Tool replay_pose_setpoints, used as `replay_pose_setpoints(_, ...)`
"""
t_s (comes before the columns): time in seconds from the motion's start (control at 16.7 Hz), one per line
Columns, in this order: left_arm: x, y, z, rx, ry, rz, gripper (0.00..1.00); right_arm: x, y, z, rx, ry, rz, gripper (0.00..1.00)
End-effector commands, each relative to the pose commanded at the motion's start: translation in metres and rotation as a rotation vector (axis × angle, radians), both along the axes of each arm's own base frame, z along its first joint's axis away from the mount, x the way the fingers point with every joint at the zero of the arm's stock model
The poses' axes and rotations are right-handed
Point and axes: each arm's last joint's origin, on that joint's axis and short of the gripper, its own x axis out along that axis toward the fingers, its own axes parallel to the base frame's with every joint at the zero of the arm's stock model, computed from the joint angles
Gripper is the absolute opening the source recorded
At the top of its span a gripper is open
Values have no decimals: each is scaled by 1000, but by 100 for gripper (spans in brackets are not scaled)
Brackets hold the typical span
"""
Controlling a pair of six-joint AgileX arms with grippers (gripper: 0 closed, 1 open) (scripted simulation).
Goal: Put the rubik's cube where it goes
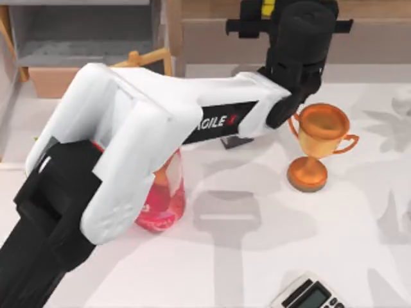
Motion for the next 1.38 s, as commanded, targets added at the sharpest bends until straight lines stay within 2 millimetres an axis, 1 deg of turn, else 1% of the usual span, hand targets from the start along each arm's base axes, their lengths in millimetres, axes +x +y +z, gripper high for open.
replay_pose_setpoints(0.18, 0, 0, 1, -3, -2, 1, 0, 0, 0, 0, 0, 0, 0, 100)
replay_pose_setpoints(0.3, -1, -2, -2, 3, 2, -3, 0, 0, 0, 0, 0, 0, 0, 100)
replay_pose_setpoints(0.42, -1, -1, 3, 13, 9, -14, 0, 0, 0, 0, 0, 0, 0, 100)
replay_pose_setpoints(0.6, -2, 2, 21, 68, 53, -73, 0, 0, 0, 0, 0, 0, 0, 100)
replay_pose_setpoints(0.78, -5, 11, 44, 169, 147, -164, 0, 0, 0, 0, 0, 0, 0, 100)
replay_pose_setpoints(0.96, -8, 31, 69, 290, 289, -262, 0, 0, 0, 0, 0, 0, 0, 100)
replay_pose_setpoints(1.08, -10, 52, 85, 366, 403, -324, 0, 0, 0, 0, 0, 0, 0, 100)
replay_pose_setpoints(1.26, -15, 90, 107, 462, 600, -405, 0, 0, 0, 0, 0, 0, 0, 100)
replay_pose_setpoints(1.38, -17, 121, 119, 505, 741, -441, 0, 0, 0, 0, 0, 0, 0, 100)
